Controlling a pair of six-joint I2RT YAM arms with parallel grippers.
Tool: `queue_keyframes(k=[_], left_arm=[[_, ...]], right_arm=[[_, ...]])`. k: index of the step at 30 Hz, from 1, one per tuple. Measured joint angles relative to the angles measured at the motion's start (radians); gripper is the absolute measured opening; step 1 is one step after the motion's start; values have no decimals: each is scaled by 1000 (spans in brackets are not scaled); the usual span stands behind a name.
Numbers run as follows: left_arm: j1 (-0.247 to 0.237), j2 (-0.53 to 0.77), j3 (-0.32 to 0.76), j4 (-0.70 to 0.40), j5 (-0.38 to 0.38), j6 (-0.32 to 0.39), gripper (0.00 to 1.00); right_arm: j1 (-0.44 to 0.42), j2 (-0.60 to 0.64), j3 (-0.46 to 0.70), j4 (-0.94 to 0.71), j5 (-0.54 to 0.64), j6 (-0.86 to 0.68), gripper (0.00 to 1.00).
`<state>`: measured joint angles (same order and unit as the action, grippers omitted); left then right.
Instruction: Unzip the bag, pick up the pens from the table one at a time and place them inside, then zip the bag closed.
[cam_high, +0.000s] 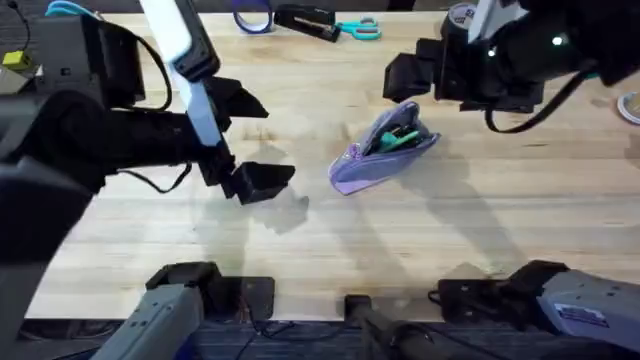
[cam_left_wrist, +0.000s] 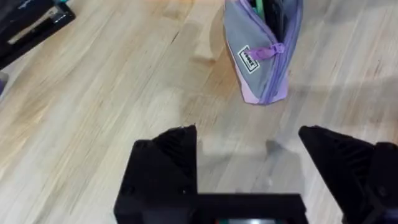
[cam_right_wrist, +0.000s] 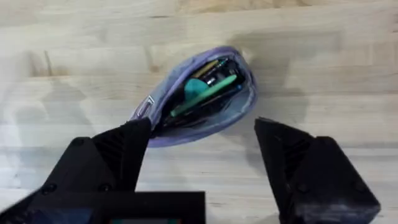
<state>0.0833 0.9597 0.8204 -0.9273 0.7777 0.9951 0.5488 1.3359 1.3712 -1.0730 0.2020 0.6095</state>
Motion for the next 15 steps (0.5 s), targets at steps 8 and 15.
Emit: queue_keyframes(k=[8, 15], left_arm=[[84, 153, 0, -1, 126, 180, 991], [103, 270, 0, 0, 185, 305, 991]], right_arm=[[0, -5, 0, -32, -14, -2, 995], [0, -6, 0, -34, -79, -4, 995]])
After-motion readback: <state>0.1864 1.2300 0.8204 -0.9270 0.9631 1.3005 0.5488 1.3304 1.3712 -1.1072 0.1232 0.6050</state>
